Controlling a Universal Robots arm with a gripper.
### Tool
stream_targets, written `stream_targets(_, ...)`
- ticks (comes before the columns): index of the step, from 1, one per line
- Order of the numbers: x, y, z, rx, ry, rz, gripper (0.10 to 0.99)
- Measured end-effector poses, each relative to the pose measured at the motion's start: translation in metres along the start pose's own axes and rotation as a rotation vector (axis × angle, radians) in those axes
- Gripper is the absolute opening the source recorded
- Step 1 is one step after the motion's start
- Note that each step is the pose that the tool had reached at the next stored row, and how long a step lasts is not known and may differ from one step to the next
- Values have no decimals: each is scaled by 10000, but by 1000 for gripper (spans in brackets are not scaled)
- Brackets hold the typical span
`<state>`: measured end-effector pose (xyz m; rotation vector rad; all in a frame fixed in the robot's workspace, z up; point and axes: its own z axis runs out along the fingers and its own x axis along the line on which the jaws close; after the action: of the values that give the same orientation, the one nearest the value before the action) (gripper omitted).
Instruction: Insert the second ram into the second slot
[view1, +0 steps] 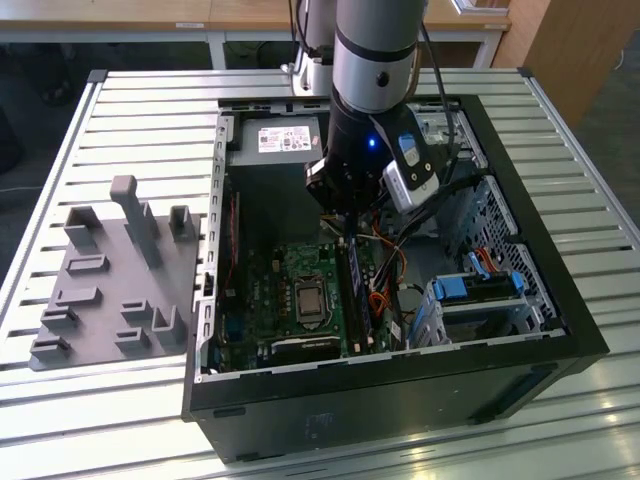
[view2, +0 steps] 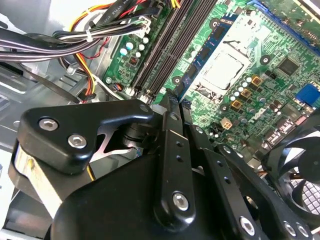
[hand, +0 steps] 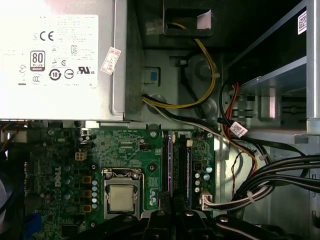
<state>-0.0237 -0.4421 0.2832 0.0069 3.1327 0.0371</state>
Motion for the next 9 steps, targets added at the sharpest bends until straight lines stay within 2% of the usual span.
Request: stream_targets(9,1,-32,106,6,2,89,137)
